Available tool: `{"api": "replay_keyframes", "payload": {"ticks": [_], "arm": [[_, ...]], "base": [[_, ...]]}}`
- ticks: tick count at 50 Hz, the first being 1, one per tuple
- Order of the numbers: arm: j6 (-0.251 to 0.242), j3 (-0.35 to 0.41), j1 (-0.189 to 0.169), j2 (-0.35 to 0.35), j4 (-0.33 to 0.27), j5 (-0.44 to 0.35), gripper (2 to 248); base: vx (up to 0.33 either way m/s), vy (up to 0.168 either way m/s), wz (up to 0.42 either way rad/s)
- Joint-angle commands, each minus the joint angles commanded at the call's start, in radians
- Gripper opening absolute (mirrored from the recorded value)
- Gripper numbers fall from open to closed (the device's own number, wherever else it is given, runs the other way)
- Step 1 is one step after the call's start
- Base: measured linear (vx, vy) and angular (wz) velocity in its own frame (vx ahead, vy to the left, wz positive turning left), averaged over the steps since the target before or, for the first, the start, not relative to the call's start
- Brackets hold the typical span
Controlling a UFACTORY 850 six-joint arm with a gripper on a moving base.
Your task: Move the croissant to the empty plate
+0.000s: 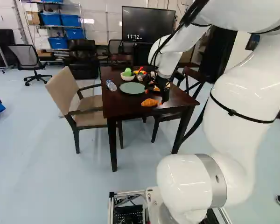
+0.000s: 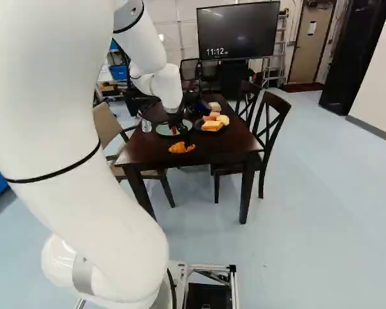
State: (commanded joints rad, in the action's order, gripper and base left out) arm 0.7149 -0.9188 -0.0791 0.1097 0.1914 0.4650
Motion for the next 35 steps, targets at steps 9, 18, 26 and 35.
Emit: {"api": "replay_keyframes", "payload": {"ticks": [9, 18, 26, 35], "arm": [[0.095, 0.0, 0.0, 0.0, 0.0, 0.03, 224], [0.095, 0.0, 0.0, 0.0, 0.0, 0.06, 224], [0.1, 0.0, 0.0, 0.0, 0.0, 0.087, 224], [0.112, 0.0, 0.0, 0.0, 0.0, 0.115, 224]], "base": [[0.0, 0.0, 0.0], [0.0, 0.0, 0.0], [0.0, 0.0, 0.0], [0.0, 0.0, 0.0]]}}
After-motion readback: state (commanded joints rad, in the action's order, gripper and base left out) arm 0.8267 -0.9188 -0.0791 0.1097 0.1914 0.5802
